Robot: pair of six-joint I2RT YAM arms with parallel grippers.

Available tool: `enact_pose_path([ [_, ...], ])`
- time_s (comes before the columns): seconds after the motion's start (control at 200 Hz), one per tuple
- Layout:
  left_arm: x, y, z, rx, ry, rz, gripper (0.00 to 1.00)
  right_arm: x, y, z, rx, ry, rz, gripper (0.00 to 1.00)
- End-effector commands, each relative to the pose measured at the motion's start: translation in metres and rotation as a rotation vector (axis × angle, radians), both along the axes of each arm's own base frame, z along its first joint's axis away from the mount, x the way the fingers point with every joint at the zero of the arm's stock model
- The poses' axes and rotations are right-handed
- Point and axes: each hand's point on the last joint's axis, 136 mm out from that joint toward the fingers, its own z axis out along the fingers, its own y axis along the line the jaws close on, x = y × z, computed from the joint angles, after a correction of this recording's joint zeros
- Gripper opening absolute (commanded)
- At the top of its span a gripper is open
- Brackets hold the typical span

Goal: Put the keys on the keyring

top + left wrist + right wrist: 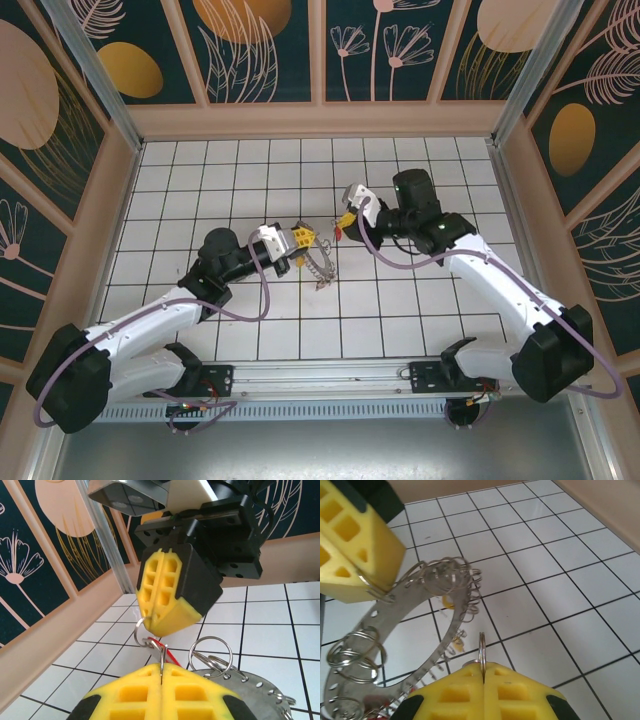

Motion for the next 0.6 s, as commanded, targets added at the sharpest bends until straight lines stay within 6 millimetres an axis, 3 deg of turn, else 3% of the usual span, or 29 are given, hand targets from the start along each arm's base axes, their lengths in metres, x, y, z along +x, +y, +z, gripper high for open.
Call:
enact_pose_path([
  [0.0, 0.000, -0.002, 0.025, -0.027, -0.058, -0.005, 0.00, -0.015, 0.012, 0.023, 0.055, -0.021, 0.068, 0.00],
  [0.34, 0.004, 0.009, 0.018, -0.006, -0.063, 0.067, 0.00, -0.030, 0.022, 0.034, 0.112, 0.030, 0.130, 0.00],
  [0.596, -0.001, 0.006, 0.018, -0.016, -0.051, 0.033, 0.00, -0.037, 0.032, 0.045, 0.205, 0.108, 0.156, 0.00],
])
